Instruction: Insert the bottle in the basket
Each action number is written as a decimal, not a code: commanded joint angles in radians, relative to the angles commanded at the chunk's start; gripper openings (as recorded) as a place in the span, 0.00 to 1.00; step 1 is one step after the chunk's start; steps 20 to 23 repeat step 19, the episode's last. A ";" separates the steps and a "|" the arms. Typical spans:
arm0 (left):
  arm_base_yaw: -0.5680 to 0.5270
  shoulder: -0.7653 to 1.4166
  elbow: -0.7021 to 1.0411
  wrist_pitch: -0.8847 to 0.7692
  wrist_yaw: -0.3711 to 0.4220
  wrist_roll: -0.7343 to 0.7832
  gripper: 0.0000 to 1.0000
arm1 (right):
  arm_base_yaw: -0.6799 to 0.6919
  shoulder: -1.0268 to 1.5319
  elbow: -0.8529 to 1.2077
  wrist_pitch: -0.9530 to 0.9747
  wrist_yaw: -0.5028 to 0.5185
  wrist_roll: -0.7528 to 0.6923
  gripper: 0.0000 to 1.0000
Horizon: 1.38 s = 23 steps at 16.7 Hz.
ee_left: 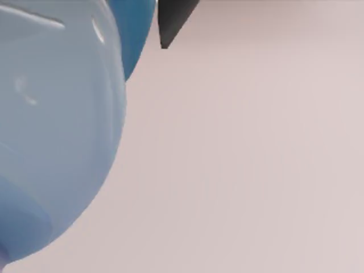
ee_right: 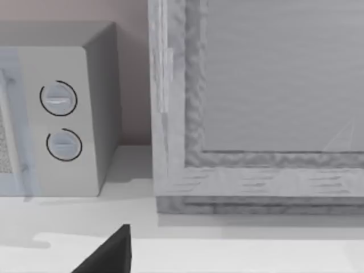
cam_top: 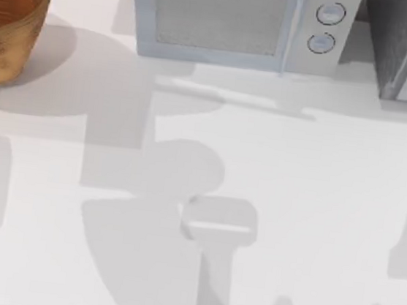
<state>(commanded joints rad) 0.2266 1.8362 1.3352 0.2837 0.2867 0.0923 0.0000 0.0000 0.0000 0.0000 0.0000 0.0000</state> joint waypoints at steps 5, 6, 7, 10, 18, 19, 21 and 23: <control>0.000 0.000 0.000 0.000 0.000 0.000 0.38 | 0.000 0.000 0.000 0.000 0.000 0.000 1.00; 0.000 0.000 0.000 0.000 0.000 0.000 0.45 | 0.000 0.000 0.000 0.000 0.000 0.000 1.00; 0.000 0.000 0.000 0.000 0.000 0.000 0.53 | 0.000 0.000 0.000 0.000 0.000 0.000 1.00; 0.000 0.000 0.000 0.000 0.000 0.000 0.75 | 0.000 0.000 0.000 0.000 0.000 0.000 1.00; 0.000 0.000 0.000 0.000 0.000 0.000 1.00 | 0.000 0.000 0.000 0.000 0.000 0.000 1.00; 0.000 0.000 0.000 0.000 0.000 0.000 1.00 | 0.000 0.000 0.000 0.000 0.000 0.000 1.00; 0.000 0.000 0.000 0.000 0.000 0.000 1.00 | 0.000 0.000 0.000 0.000 0.000 0.000 1.00; 0.000 0.000 0.000 0.000 0.000 0.000 1.00 | 0.000 0.000 0.000 0.000 0.000 0.000 1.00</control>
